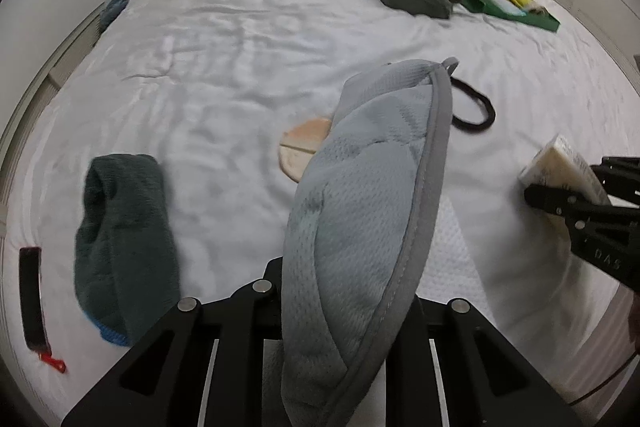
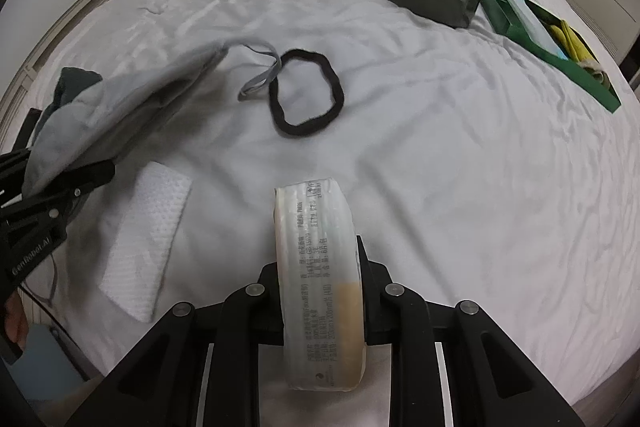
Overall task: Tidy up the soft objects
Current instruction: 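Carry the eye mask and tissue pack over the green tray with both tools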
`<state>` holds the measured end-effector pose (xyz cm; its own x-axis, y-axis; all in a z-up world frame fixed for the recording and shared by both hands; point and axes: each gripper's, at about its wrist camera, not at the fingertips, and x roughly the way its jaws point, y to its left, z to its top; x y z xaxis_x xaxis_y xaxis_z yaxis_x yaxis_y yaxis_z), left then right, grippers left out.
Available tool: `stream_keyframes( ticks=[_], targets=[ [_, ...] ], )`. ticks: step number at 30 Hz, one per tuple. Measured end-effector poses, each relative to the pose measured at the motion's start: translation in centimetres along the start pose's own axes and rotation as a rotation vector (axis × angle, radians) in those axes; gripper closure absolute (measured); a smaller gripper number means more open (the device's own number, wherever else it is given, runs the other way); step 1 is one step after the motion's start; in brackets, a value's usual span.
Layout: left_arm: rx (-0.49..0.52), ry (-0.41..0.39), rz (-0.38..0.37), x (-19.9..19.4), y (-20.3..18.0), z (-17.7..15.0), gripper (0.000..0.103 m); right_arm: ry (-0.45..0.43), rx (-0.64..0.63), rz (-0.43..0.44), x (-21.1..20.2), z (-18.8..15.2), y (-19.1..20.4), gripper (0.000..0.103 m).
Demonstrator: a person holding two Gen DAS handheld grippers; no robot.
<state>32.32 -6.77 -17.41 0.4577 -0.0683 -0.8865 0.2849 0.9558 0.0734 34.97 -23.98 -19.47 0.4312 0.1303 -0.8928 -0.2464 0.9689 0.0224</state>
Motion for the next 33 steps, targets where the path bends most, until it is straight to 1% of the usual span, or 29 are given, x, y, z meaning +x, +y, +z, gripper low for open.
stream_keyframes(
  ticks=[7, 12, 16, 19, 24, 27, 29, 33],
  targets=[
    [-0.055, -0.012, 0.005, -2.5, 0.5, 0.5, 0.088, -0.018, -0.014, 0.009, -1.9, 0.1, -0.6, 0.081],
    [-0.091, -0.026, 0.0, -5.0, 0.1, 1.6, 0.088, -0.037, -0.017, 0.017, -3.8, 0.8, -1.2, 0.081],
    [-0.093, -0.027, -0.015, -7.2, -1.4, 2.7, 0.088, -0.053, -0.019, 0.025, -6.2, 1.4, -2.7, 0.081],
    [-0.085, -0.014, -0.039, -8.5, -3.3, 3.6, 0.088, -0.065, -0.008, 0.023, -8.0, 1.8, -4.3, 0.081],
    [-0.049, -0.018, -0.108, -10.1, -8.4, 6.3, 0.088, -0.094, 0.024, -0.016, -11.9, 2.5, -9.5, 0.081],
    [-0.05, -0.027, -0.164, -10.2, -11.9, 9.2, 0.088, -0.113, 0.055, -0.042, -14.0, 3.4, -13.8, 0.081],
    [-0.05, -0.05, -0.191, -10.0, -14.4, 11.7, 0.088, -0.133, 0.063, -0.072, -15.2, 4.2, -17.1, 0.081],
    [-0.083, -0.08, -0.278, -8.4, -19.3, 17.6, 0.088, -0.173, 0.079, -0.103, -16.4, 6.4, -23.8, 0.081]
  ],
)
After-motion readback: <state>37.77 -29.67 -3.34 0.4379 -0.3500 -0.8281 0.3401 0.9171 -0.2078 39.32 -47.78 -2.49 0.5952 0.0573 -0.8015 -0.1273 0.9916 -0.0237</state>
